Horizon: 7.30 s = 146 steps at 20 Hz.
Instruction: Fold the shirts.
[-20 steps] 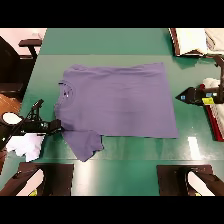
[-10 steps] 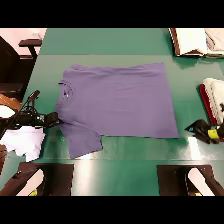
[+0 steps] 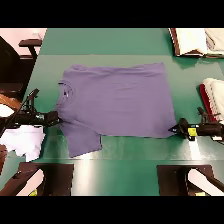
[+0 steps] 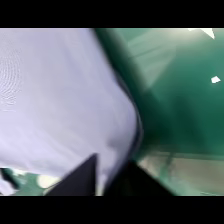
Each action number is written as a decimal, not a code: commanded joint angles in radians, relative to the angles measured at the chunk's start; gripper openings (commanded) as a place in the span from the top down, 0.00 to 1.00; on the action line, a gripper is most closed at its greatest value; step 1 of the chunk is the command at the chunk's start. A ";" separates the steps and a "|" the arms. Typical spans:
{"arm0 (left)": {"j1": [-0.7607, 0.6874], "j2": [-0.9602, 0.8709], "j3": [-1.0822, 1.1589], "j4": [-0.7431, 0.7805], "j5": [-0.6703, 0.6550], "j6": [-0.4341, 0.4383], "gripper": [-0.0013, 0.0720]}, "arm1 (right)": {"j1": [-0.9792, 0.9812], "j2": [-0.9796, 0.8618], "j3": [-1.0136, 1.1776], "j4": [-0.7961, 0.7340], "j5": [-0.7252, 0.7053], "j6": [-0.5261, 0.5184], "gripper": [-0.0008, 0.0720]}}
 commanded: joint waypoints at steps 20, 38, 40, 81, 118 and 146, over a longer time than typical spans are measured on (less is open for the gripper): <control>0.001 0.130 1.561 0.005 0.005 -0.079 0.95 | -0.112 0.371 1.425 0.017 0.169 -0.008 0.97; -0.194 -0.499 0.886 0.087 -0.043 -0.011 0.95 | 0.248 -0.383 1.120 -0.272 0.237 0.103 0.97; -0.219 -0.608 0.901 0.103 0.089 -0.009 0.95 | 0.252 -0.492 1.191 -0.261 0.174 0.103 0.97; -0.174 0.019 -0.114 0.114 -0.194 -0.192 0.26 | 0.197 0.093 0.577 -0.305 0.146 0.066 0.23; -0.174 0.161 -0.050 0.093 -0.268 -0.049 0.95 | 0.060 0.141 0.082 -0.373 0.214 0.025 0.97; -0.174 -0.488 0.503 0.105 0.113 0.050 0.18 | 0.296 -0.444 0.938 -0.370 0.148 0.079 0.68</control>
